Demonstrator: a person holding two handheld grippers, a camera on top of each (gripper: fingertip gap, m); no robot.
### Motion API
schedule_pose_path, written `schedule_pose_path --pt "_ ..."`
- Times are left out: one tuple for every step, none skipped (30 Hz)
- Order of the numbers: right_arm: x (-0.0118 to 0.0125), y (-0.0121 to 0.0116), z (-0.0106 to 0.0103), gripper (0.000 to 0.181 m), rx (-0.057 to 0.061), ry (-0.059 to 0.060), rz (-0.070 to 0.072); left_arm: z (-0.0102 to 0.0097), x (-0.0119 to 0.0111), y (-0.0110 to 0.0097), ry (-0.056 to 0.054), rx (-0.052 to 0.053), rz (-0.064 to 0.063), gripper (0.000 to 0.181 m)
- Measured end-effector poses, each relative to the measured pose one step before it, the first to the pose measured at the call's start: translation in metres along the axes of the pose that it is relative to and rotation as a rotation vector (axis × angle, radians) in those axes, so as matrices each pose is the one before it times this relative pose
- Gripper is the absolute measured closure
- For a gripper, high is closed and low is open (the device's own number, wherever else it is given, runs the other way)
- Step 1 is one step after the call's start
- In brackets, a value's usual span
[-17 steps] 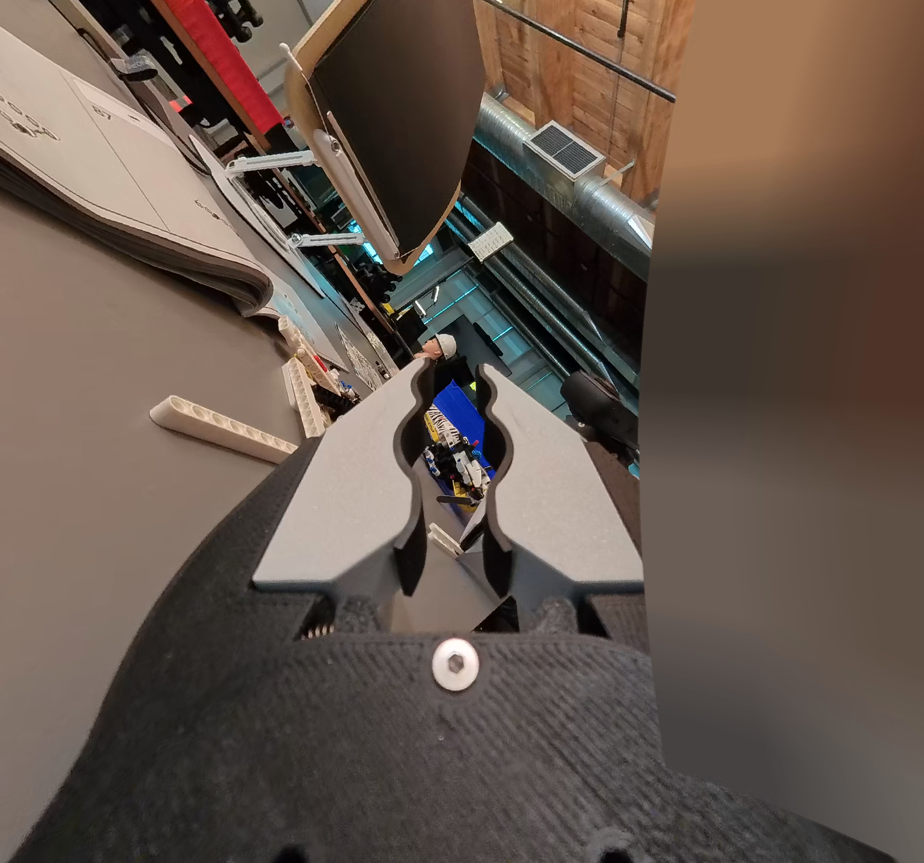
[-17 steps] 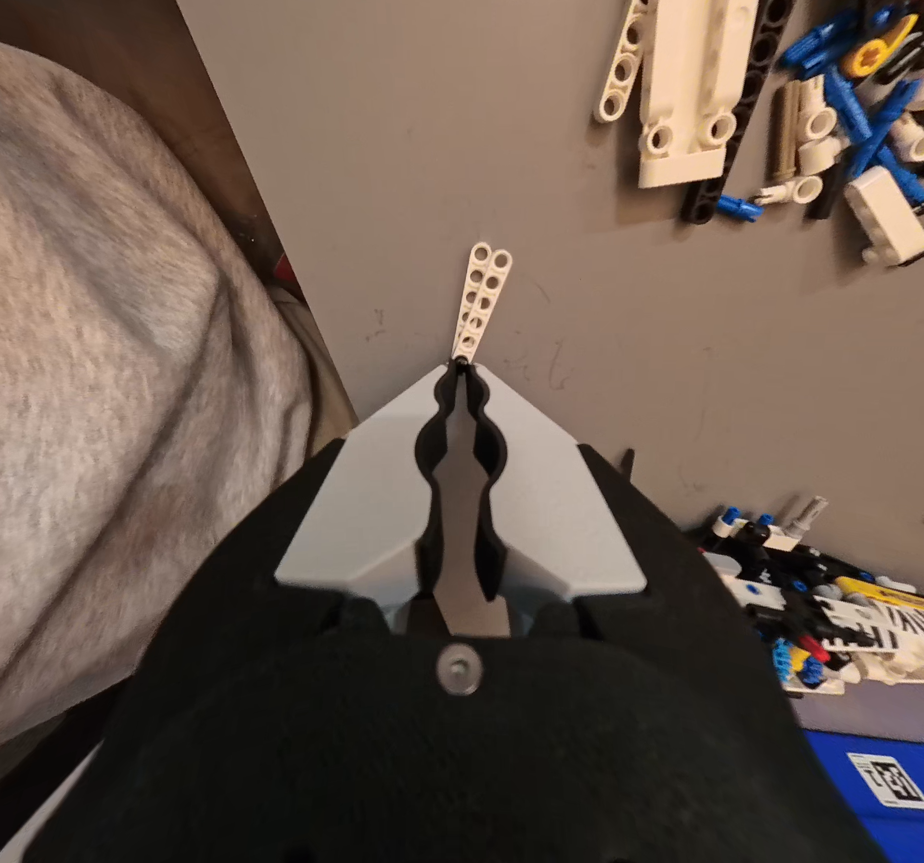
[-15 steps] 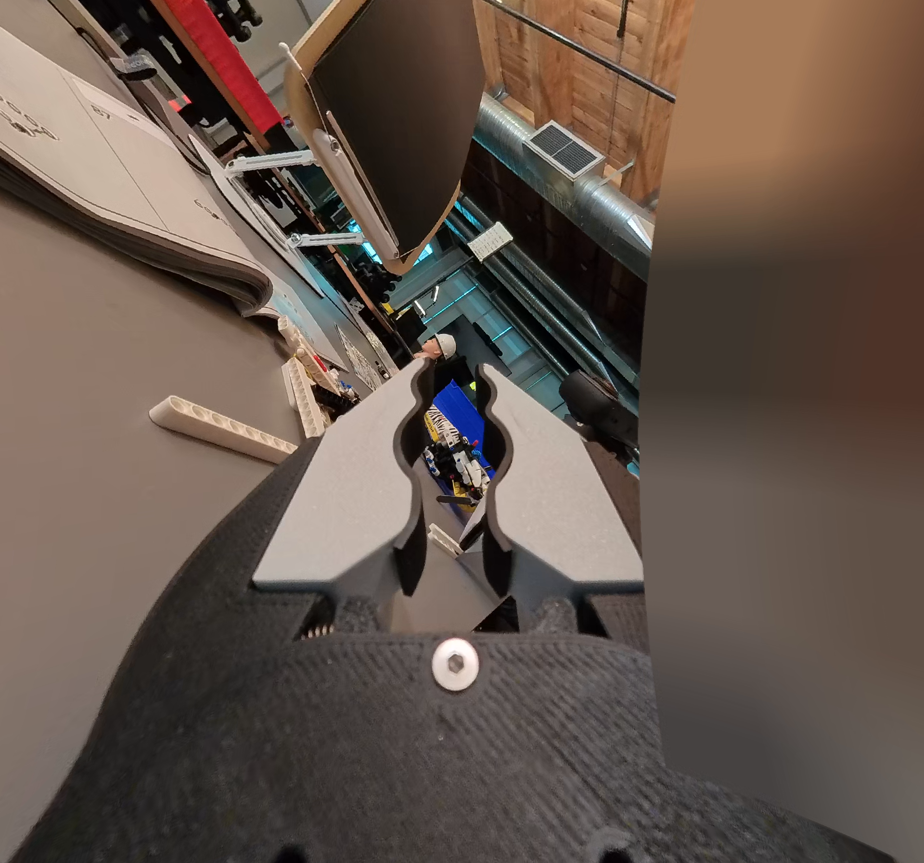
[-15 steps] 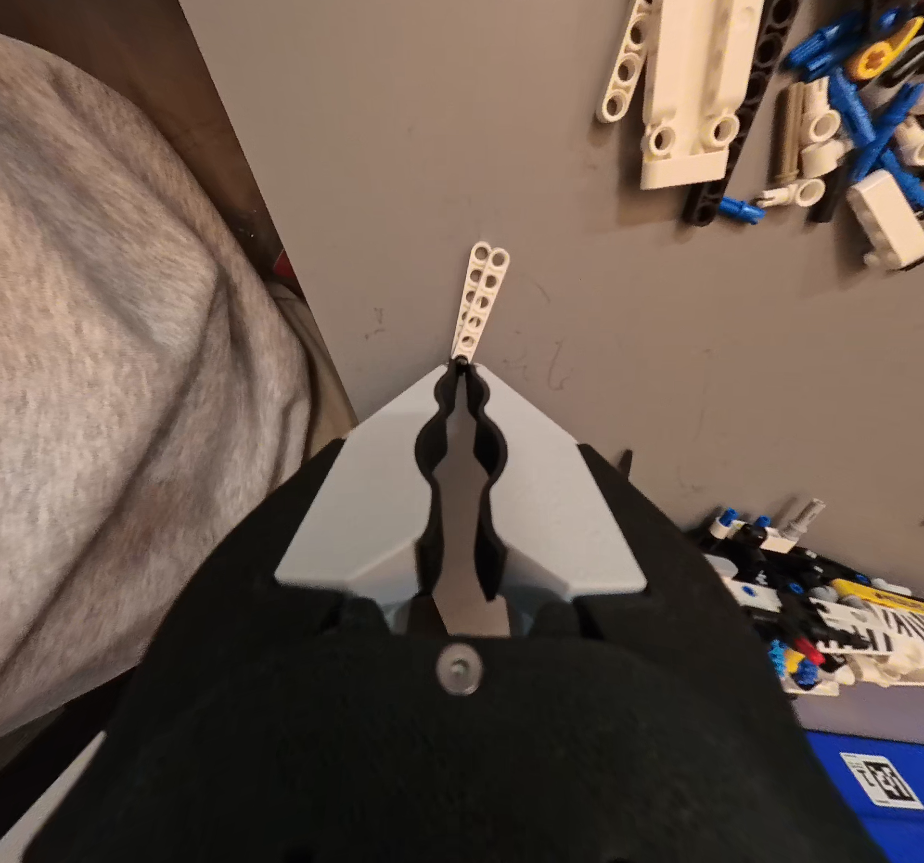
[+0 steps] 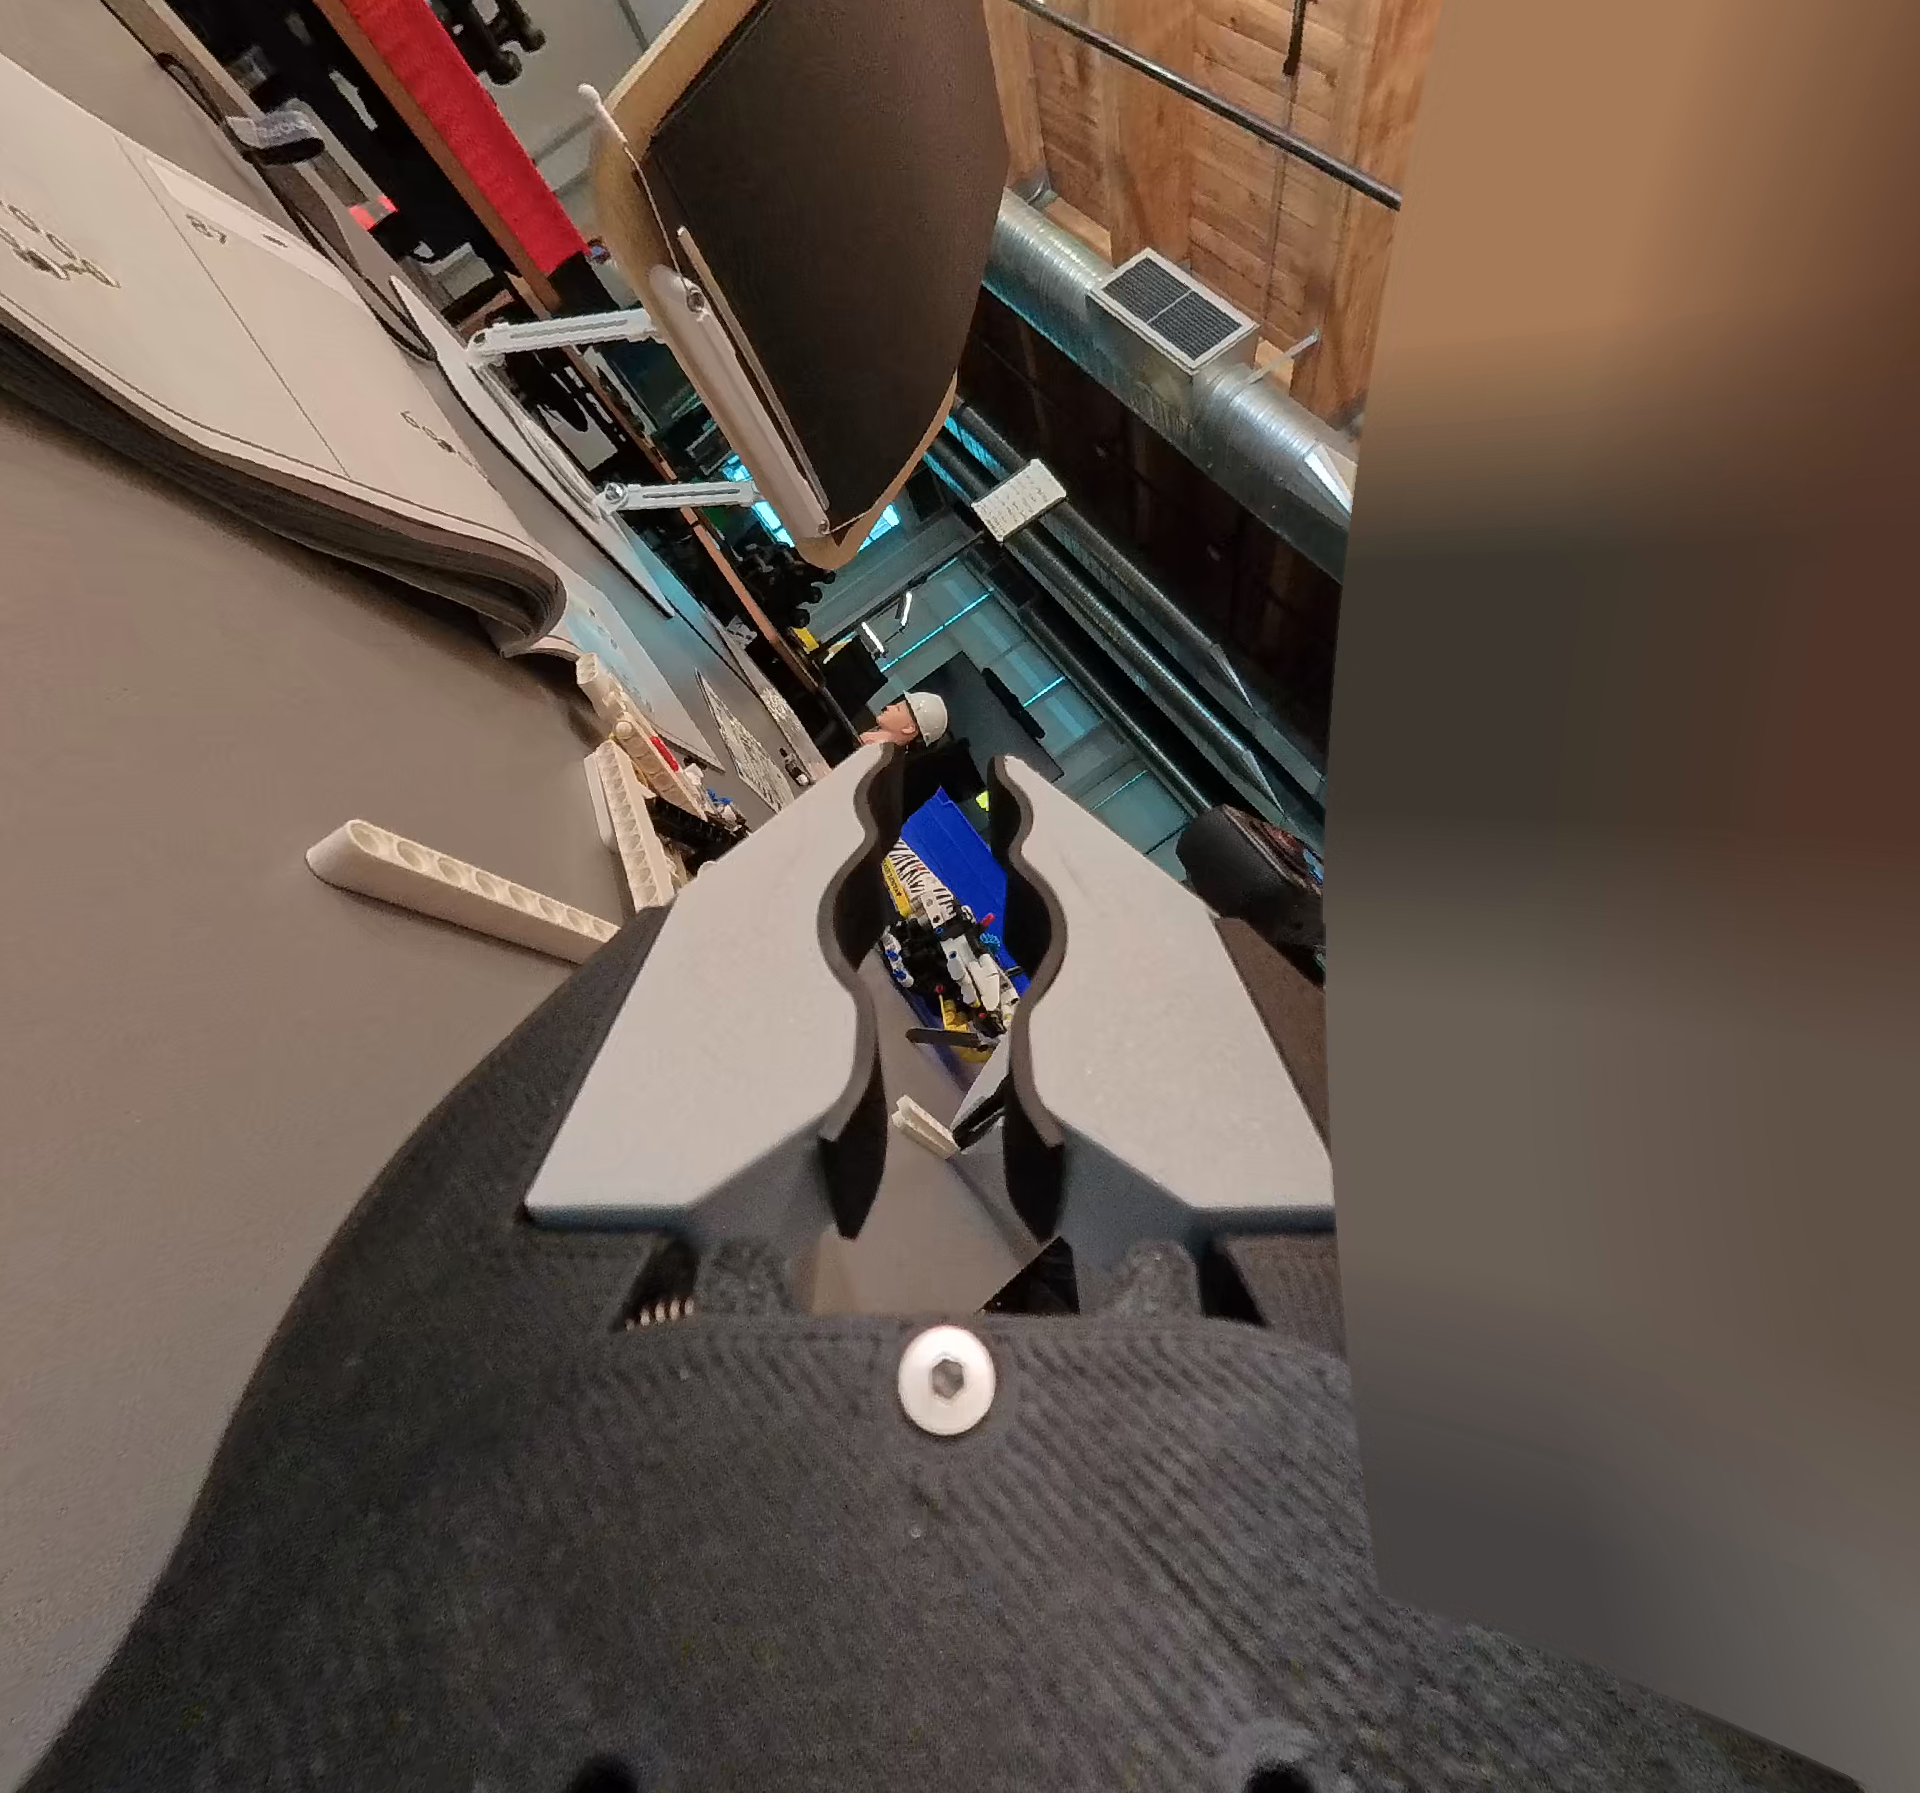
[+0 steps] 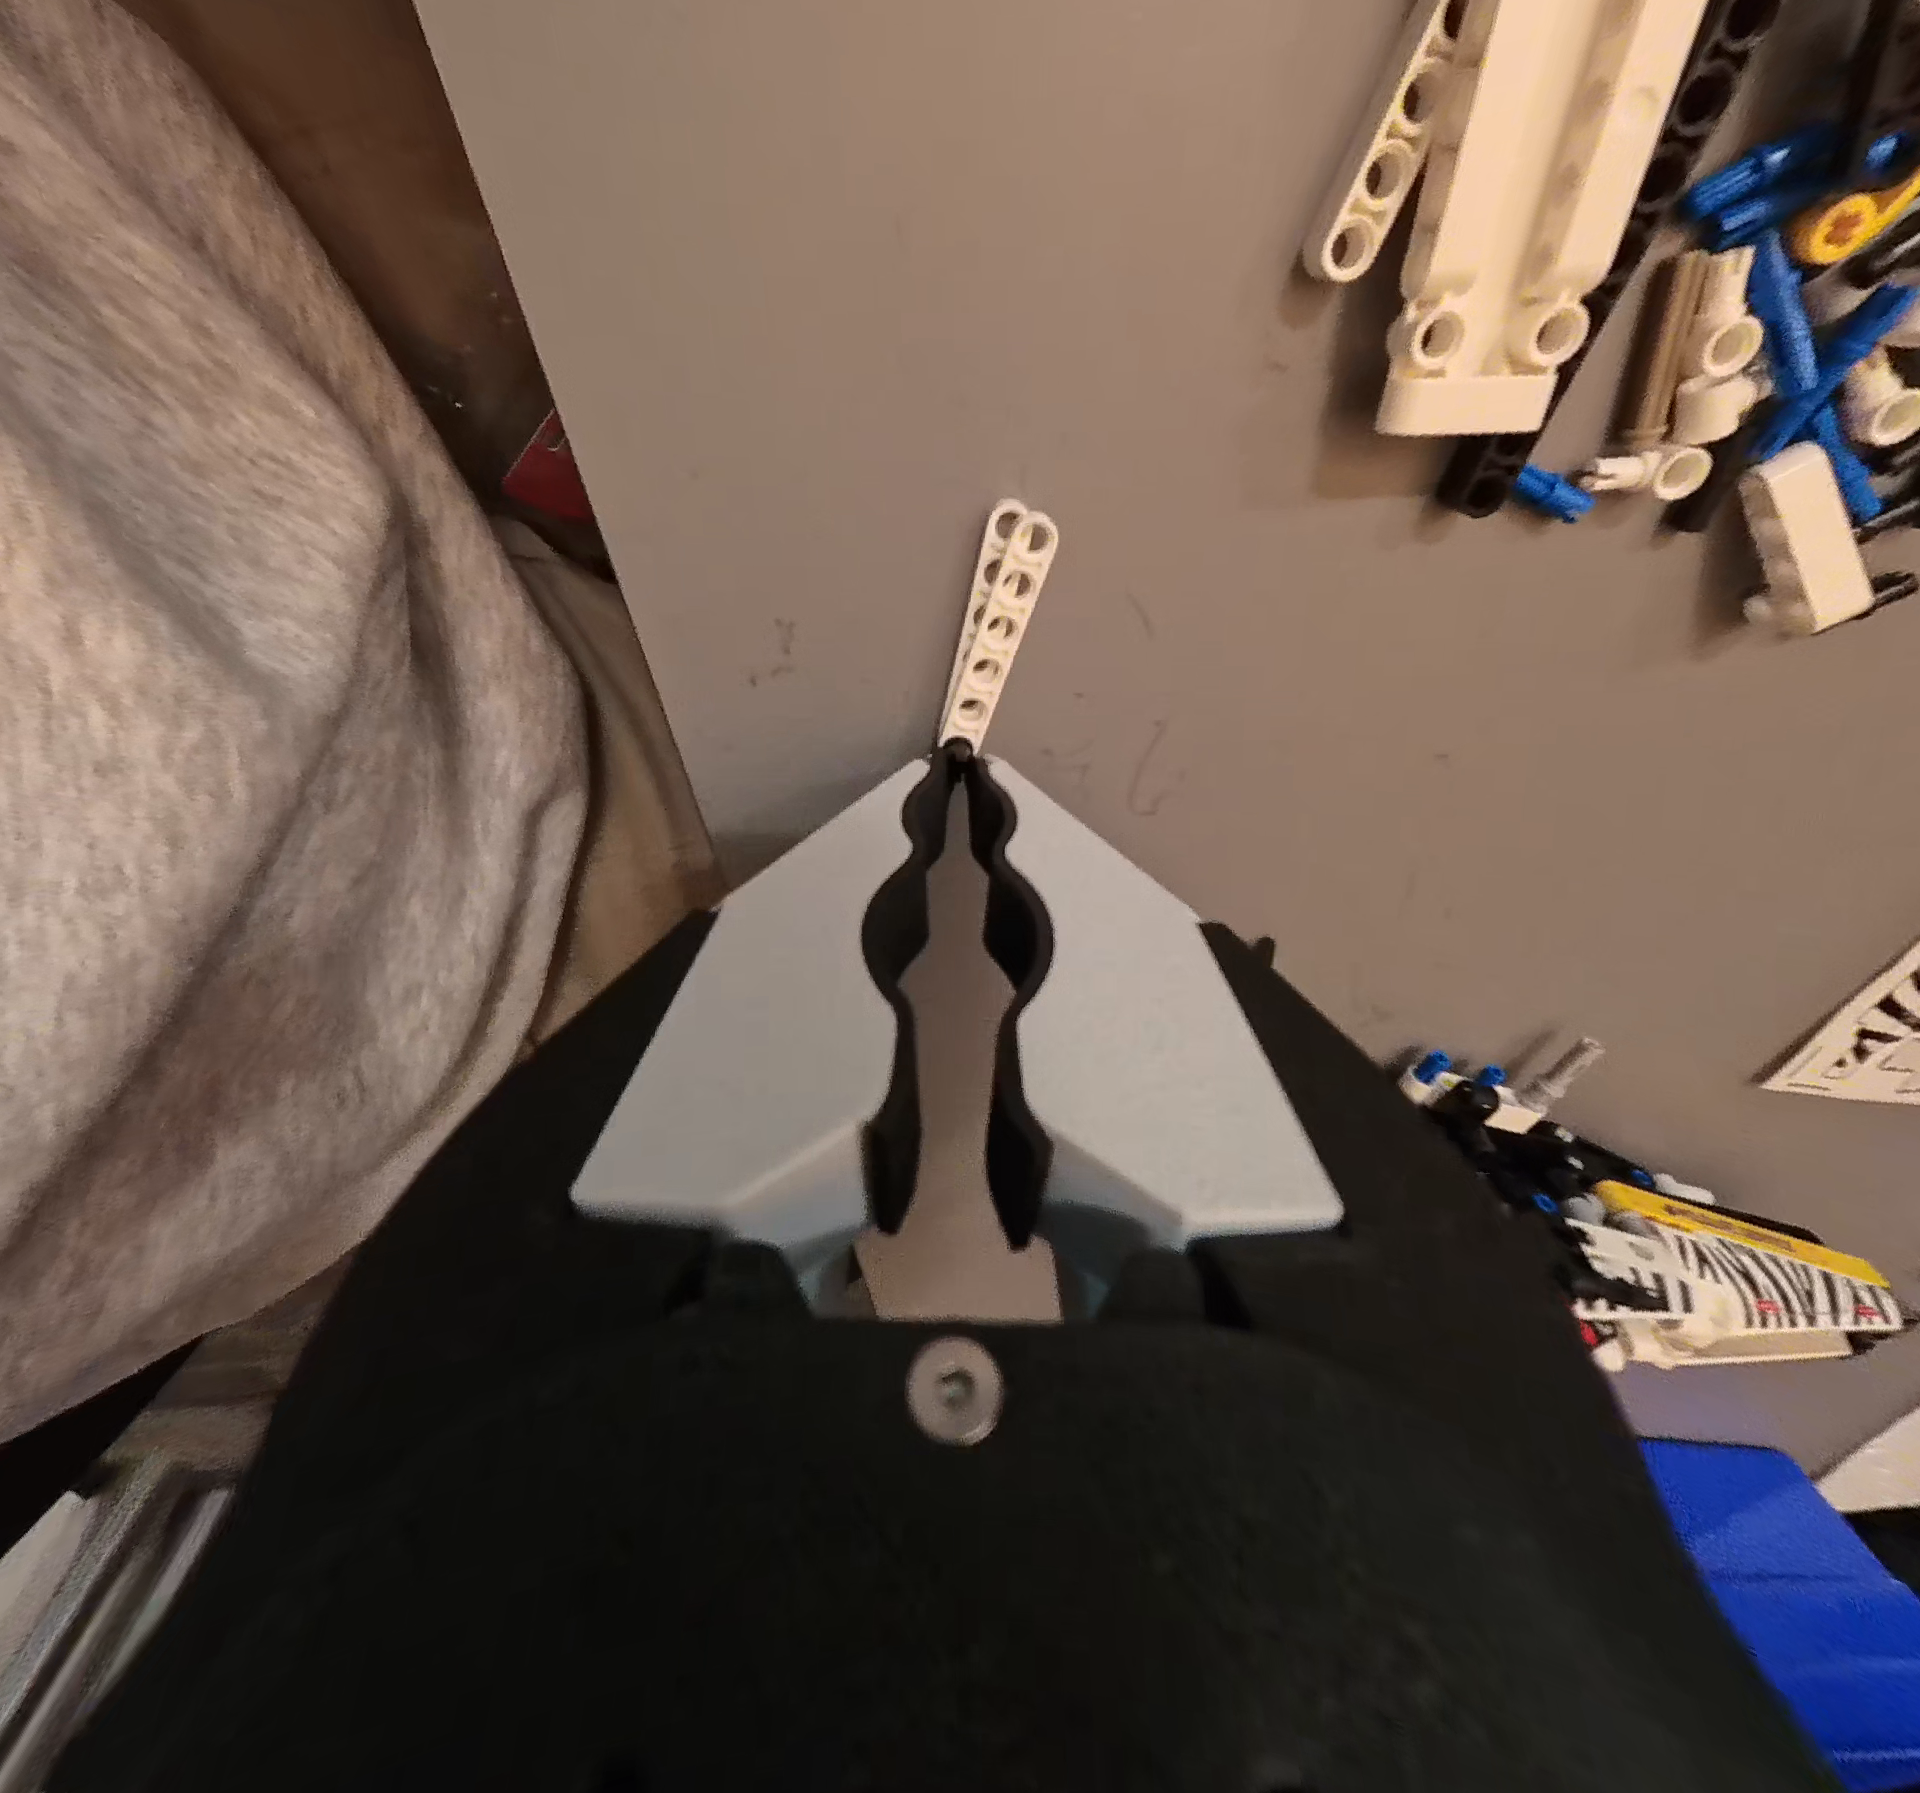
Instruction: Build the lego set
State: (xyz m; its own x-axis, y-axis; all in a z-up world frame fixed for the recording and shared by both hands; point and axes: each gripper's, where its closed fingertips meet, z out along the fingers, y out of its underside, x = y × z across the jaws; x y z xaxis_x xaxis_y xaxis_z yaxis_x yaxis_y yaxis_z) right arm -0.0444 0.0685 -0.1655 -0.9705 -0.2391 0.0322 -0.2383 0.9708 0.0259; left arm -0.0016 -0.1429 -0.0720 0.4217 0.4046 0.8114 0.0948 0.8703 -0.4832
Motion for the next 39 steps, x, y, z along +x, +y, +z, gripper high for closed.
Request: schedule_pose_path --pt "0.00000 -0.00007 0.00005 0.180 0.0003 -0.0050 0.0061 0.00003 -0.00004 0.00028 -0.0017 -0.0018 0.0018 0.168" --pt "0.00005 -0.00008 0.00008 0.180 0.0045 -0.0072 0.0125 0.00010 -0.00010 0.00031 -0.0022 -0.0024 0.0022 0.168" --pt "-0.00001 -0.00030 0.00000 0.179 0.0092 -0.0076 0.0156 0.00007 -0.00012 0.00022 -0.0013 -0.0020 0.0025 0.168" --pt "0.00003 -0.00016 -0.00004 0.179 0.0119 -0.0078 0.0177 0.00018 0.00027 0.00033 0.0014 -0.0026 0.0035 0.167" --pt "0.00029 -0.00011 -0.00012 0.179 0.0141 -0.0070 0.0162 0.00054 0.00062 0.00075 0.0035 -0.0048 0.0044 0.166" --pt "0.00006 -0.00024 -0.00006 0.179 0.0173 -0.0073 0.0168 0.00096 0.00069 0.00152 0.0037 -0.0095 0.0059 0.164" --pt "0.00013 -0.00073 -0.00038 0.179 0.0240 -0.0066 0.0209 0.00153 0.00083 0.00261 0.0032 -0.0151 0.0072 0.162" --pt "-0.00068 -0.00286 -0.00148 0.179 0.0408 -0.0104 0.0258 0.00211 0.00108 0.00363 0.0042 -0.0199 0.0077 0.160" --pt "-0.00219 -0.00565 -0.00320 0.179 0.0613 -0.0175 0.0274 0.00270 0.00096 0.00475 0.0037 -0.0253 0.0054 0.159" --pt "-0.00262 -0.00800 -0.00502 0.179 0.0773 -0.0168 0.0273 0.00314 0.00081 0.00550 0.0007 -0.0279 0.0034 0.159" --pt "-0.00307 -0.00915 -0.00614 0.179 0.0856 -0.0149 0.0254 0.00344 0.00143 0.00566 0.0028 -0.0261 0.0055 0.159" --pt "-0.00360 -0.00962 -0.00668 0.179 0.0892 -0.0144 0.0245 0.00382 0.00258 0.00582 0.0107 -0.0252 0.0059 0.158" --pt "-0.00503 -0.00934 -0.00628 0.179 0.0883 -0.0215 0.0246 0.00447 0.00386 0.00649 0.0208 -0.0279 0.0007 0.156" --pt "-0.00668 -0.00844 -0.00560 0.179 0.0852 -0.0305 0.0264 0.00535 0.00496 0.00795 0.0306 -0.0354 -0.0084 0.153" --pt "-0.00824 -0.00761 -0.00465 0.179 0.0818 -0.0412 0.0302 0.00595 0.00515 0.00917 0.0332 -0.0425 -0.0146 0.150" --pt "-0.00937 -0.00598 -0.00356 0.179 0.0767 -0.0490 0.0348 0.00641 0.00530 0.00940 0.0345 -0.0426 -0.0140 0.147" --pt "-0.00895 -0.00384 -0.00290 0.180 0.0713 -0.0478 0.0364 0.00705 0.00494 0.00919 0.0288 -0.0379 -0.0046 0.144" --pt "-0.00801 -0.00174 -0.00274 0.180 0.0656 -0.0405 0.0316 0.00739 0.00449 0.00825 0.0205 -0.0297 0.0025 0.142" --pt "-0.00728 -0.00011 -0.00328 0.179 0.0611 -0.0321 0.0238 0.00755 0.00562 0.00664 0.0206 -0.0192 0.0158 0.141" --pt "-0.00547 0.00099 -0.00381 0.179 0.0546 -0.0205 0.0216 0.00787 0.00894 0.00648 0.0336 -0.0179 0.0274 0.141" --pt "-0.00481 0.00184 -0.00412 0.179 0.0457 -0.0179 0.0206 0.00794 0.01296 0.00679 0.0605 -0.0224 0.0204 0.141" --pt "-0.00505 0.00243 -0.00417 0.180 0.0363 -0.0197 0.0189 0.00788 0.01392 0.00643 0.0774 -0.0211 -0.0012 0.141" --pt "-0.00567 0.00229 -0.00403 0.180 0.0316 -0.0236 0.0158 0.00749 0.01107 0.00600 0.0714 -0.0147 -0.0214 0.141" --pt "-0.00584 0.00192 -0.00396 0.180 0.0271 -0.0220 0.0086 0.00678 0.00711 0.00545 0.0567 -0.0088 -0.0294 0.140" --pt "-0.00534 0.00259 -0.00373 0.180 0.0162 -0.0159 0.0001 0.00584 0.00473 0.00412 0.0467 0.0006 -0.0316 0.140" --pt "-0.00516 0.00320 -0.00354 0.180 0.0075 -0.0128 -0.0061 0.00481 0.00437 0.00277 0.0451 0.0076 -0.0325 0.140" --pt "-0.00479 0.00219 -0.00285 0.180 0.0115 -0.0102 -0.0101 0.00419 0.00379 0.00281 0.0399 0.0030 -0.0315 0.140" --pt "-0.00372 -0.00060 -0.00127 0.180 0.0241 -0.0078 -0.0131 0.00366 0.00372 0.00334 0.0351 -0.0033 -0.0277 0.140" --pt "-0.00458 -0.00157 0.00106 0.180 0.0201 -0.0215 -0.0055 0.00297 0.00410 0.00207 0.0314 0.0009 -0.0184 0.142" --pt "-0.00579 -0.00038 0.00281 0.180 -0.0038 -0.0385 0.0008 0.00241 0.00338 0.00134 0.0211 0.0033 -0.0039 0.145" --pt "-0.00492 0.00256 0.00321 0.180 -0.0315 -0.0355 0.0041 0.00149 0.00219 0.00141 0.0116 0.0011 0.0049 0.152" --pt "-0.00240 0.00330 0.00282 0.179 -0.0345 -0.0141 -0.0035 0.00016 0.00243 -0.00041 0.0120 0.0082 0.0090 0.164" --pt "-0.00016 0.00038 0.00204 0.180 -0.0084 0.0092 -0.0187 -0.00111 0.00403 -0.00361 0.0212 0.0252 0.0086 0.170" --pt "0.00006 -0.00279 0.00109 0.180 0.0169 0.0144 -0.0227 -0.00158 0.00252 -0.00399 0.0122 0.0250 -0.0009 0.170" --pt "-0.00032 -0.00304 0.00111 0.180 0.0190 0.0083 -0.0086 -0.00161 0.00069 -0.00276 0.0030 0.0137 -0.0046 0.170" --pt "-0.00011 -0.00134 0.00136 0.180 0.0042 0.0030 0.0043 -0.00181 0.00064 -0.00148 0.0055 0.0028 -0.0028 0.171" --pt "0.00009 -0.00024 0.00147 0.180 -0.0038 0.0008 0.0097 -0.00171 0.00008 -0.00077 0.0031 -0.0020 -0.0033 0.173" --pt "0.00076 -0.00083 0.00083 0.180 -0.0003 0.0061 0.0077 -0.00172 0.00014 -0.00140 0.0018 0.0042 -0.0038 0.175" --pt "0.00173 -0.00158 0.00015 0.180 0.0055 0.0144 0.0019 -0.00147 0.00110 -0.00216 0.0073 0.0122 -0.0045 0.176"
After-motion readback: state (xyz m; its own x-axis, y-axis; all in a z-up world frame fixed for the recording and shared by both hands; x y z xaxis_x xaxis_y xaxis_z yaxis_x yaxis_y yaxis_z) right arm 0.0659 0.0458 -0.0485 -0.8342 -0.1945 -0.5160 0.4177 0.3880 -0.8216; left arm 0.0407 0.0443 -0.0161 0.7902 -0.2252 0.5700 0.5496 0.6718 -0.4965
